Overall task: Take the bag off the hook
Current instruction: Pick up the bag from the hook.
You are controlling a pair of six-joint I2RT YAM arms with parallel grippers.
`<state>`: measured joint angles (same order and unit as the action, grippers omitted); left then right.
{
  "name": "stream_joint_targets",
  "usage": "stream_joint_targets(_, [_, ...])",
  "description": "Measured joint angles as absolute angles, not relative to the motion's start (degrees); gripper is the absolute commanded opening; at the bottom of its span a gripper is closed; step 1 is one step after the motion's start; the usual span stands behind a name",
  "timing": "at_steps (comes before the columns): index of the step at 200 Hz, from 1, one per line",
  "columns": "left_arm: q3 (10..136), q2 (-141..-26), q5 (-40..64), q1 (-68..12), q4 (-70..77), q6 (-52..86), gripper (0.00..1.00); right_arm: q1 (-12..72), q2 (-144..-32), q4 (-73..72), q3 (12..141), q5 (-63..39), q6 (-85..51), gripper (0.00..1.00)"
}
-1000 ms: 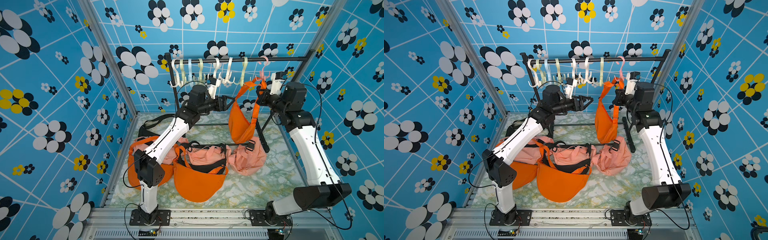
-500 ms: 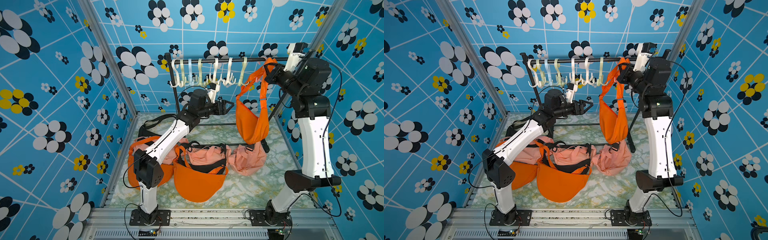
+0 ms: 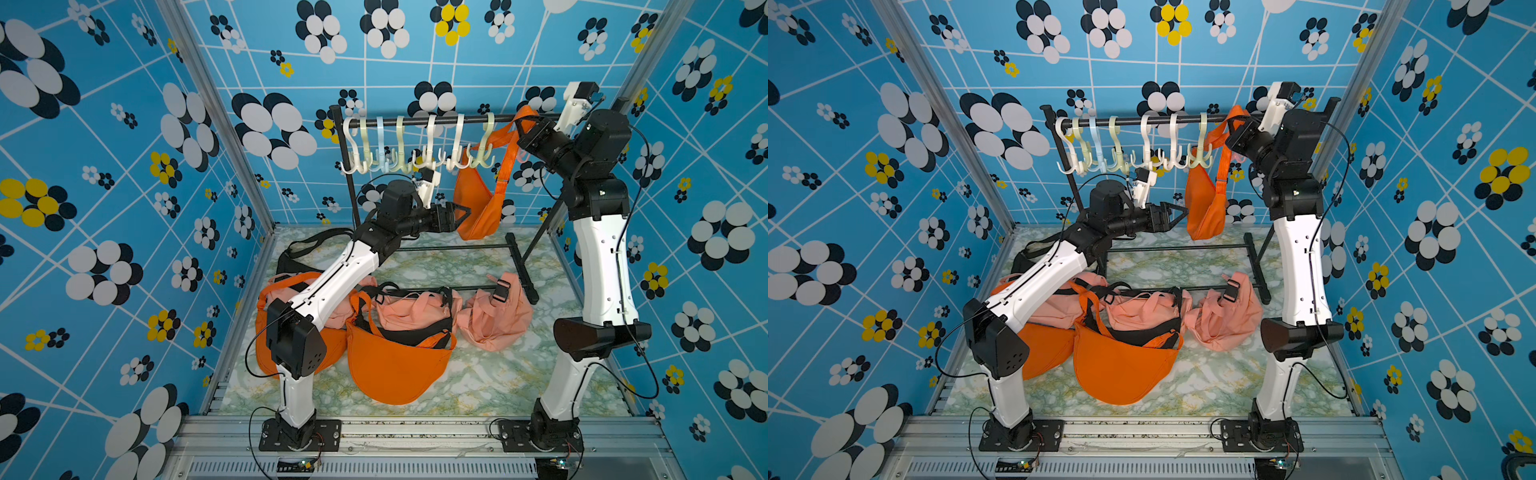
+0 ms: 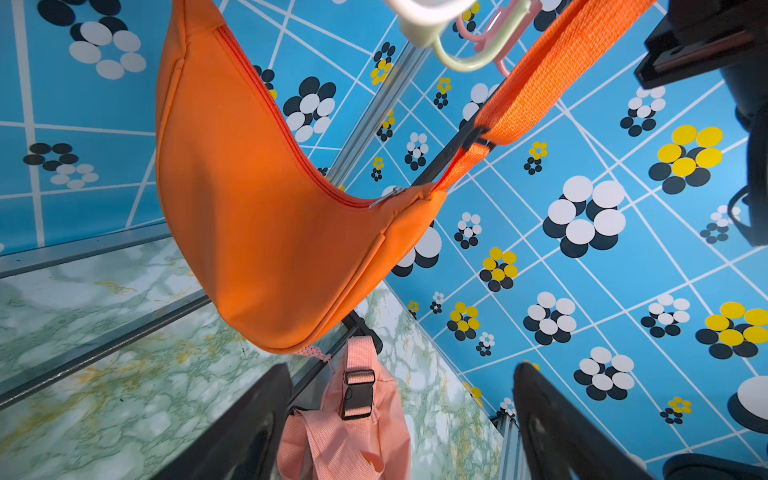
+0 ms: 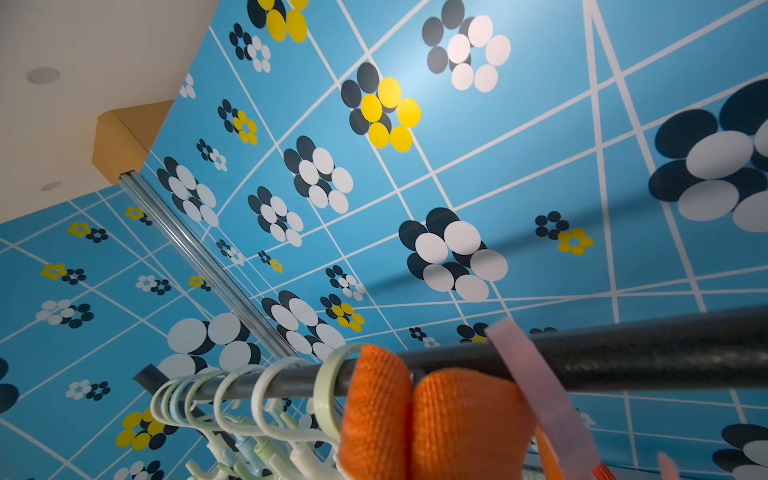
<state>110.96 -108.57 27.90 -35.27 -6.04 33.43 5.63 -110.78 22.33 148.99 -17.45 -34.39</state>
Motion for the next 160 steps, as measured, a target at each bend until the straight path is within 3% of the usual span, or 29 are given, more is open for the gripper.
stream_joint_targets(53, [111.07,-108.57,28.6,-35.53,-6.24,33.45,0.91,5.63,-110.02,17.28,147.72,-13.76,-35.44,0.0])
stream_joint_targets(57, [111.07,-108.57,28.69,-35.53,-6.24,33.43,1.0,5.63,-109.69,17.32,147.17,-13.3,-35.31,0.0])
stream_joint_targets(114, [112.44,-108.88,29.21,-35.66,-7.53,33.43,0.99,5.61,-100.73,18.41,137.78,-7.07,-31.09,0.0])
stream_joint_targets(160, [113.78,-109.51,29.21,-35.7,-8.16,33.41,0.99,5.63,-94.06,22.0,135.59,-10.2,-29.47,0.0])
